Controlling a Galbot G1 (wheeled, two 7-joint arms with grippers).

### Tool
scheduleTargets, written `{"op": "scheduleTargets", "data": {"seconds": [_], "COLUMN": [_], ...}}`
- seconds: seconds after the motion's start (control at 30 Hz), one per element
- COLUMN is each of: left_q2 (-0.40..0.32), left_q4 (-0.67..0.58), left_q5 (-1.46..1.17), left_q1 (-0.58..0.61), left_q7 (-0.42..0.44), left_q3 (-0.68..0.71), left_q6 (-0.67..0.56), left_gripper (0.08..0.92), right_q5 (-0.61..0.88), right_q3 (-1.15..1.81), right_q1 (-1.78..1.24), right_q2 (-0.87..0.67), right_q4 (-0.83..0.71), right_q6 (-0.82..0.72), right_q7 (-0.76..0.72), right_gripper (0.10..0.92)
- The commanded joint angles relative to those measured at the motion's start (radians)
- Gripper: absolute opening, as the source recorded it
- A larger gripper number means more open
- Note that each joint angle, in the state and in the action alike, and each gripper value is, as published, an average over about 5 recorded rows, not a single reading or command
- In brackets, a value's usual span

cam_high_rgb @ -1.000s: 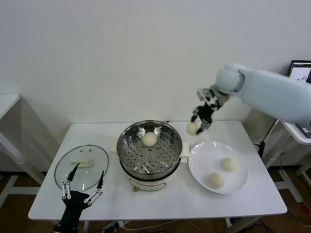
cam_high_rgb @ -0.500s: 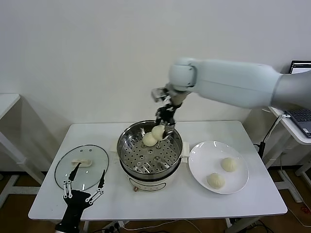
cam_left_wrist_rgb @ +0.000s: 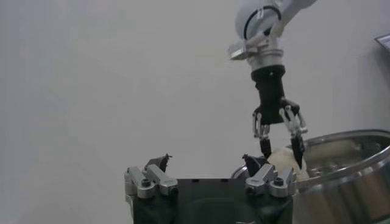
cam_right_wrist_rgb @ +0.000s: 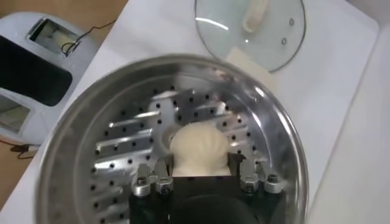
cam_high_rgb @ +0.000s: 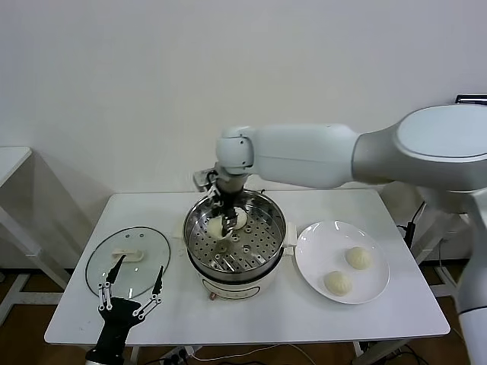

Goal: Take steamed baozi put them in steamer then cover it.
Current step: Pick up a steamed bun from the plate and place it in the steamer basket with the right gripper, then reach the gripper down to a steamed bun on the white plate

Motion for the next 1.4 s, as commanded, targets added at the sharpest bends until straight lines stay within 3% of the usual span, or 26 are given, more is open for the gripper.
{"op": "scheduleTargets", "data": {"seconds": [0.03, 0.37, 0.67, 1.1, 1.4], "left_q2": [0.000, -0.004, -0.005, 0.003, 0.005], "left_q4": [0.001, 0.004, 0.006, 0.002, 0.001], "left_q5": [-0.002, -0.002, -0.002, -0.002, 0.000], "left_q1": [0.001, -0.002, -0.004, -0.014, -0.015], "left_q7": [0.000, -0.001, 0.000, 0.000, 0.000], "left_q3": [-0.002, -0.006, -0.008, -0.003, 0.000], "left_q6": [-0.003, -0.006, -0.005, 0.001, 0.007], "left_gripper": [0.823, 0.823, 0.823, 0.823, 0.823], "right_q5": [0.003, 0.000, -0.020, -0.286, -0.406], "right_q3": [-0.018, -0.018, 0.024, 0.180, 0.112], "right_q1": [-0.040, -0.057, -0.007, 0.113, -0.040], "right_q2": [0.070, 0.065, -0.035, -0.624, -0.887], "right_q4": [-0.033, -0.032, 0.043, 0.237, 0.311], "right_q6": [-0.014, -0.014, -0.010, 0.194, 0.228], "right_q7": [0.040, 0.051, 0.030, -0.329, -0.297], "right_gripper": [0.620, 0.664, 0.817, 0.823, 0.823]}}
